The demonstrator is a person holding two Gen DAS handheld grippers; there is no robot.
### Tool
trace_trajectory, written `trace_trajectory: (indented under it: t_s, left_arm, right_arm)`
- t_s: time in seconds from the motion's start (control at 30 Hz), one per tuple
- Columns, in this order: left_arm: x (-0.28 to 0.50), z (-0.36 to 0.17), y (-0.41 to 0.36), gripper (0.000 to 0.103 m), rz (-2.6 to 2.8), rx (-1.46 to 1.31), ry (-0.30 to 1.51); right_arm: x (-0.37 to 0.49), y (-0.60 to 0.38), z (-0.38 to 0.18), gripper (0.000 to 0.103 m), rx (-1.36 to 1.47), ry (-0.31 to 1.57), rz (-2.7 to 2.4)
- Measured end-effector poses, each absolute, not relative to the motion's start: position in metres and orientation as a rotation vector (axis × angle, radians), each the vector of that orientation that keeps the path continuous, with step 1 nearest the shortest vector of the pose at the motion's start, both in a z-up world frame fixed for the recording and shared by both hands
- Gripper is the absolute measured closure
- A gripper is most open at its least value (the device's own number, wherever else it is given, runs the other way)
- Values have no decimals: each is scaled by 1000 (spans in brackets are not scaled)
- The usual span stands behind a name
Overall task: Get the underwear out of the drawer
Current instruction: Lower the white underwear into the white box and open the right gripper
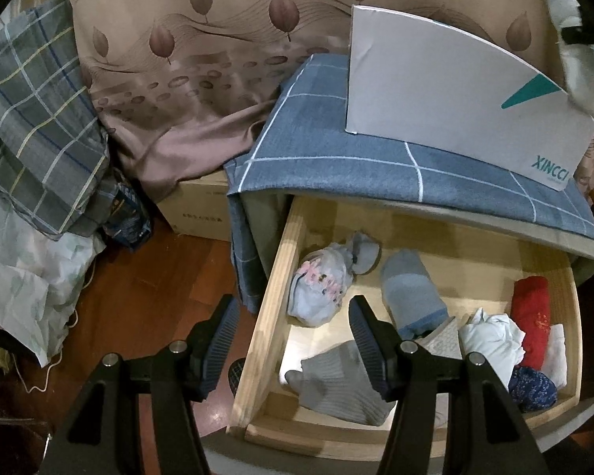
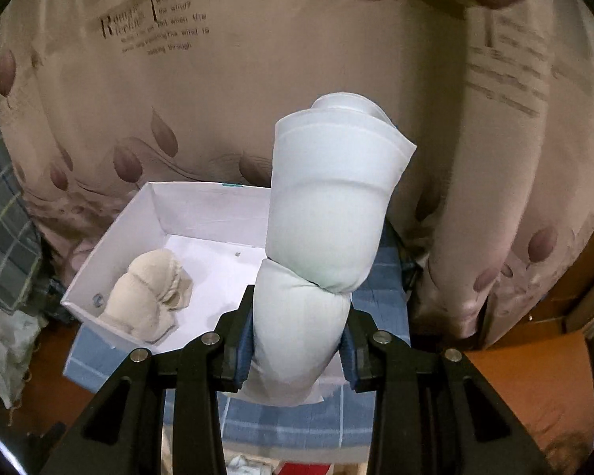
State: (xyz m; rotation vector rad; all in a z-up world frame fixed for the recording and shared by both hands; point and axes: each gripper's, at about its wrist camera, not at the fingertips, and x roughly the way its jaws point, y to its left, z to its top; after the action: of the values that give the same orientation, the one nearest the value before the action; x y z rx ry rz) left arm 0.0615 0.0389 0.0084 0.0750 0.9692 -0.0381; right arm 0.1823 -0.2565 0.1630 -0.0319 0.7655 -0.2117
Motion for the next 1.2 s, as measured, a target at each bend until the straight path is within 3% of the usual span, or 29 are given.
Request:
trace_trajectory:
  t_s: [0.4, 1.2]
  left_arm:
    - [63, 6, 39, 44, -39, 76, 981]
    - [66, 1, 44, 44, -37, 59, 1013]
  right_arm:
    - [254, -251, 112, 70, -66, 930, -223]
    - [287, -254, 60, 70, -70, 1105, -248]
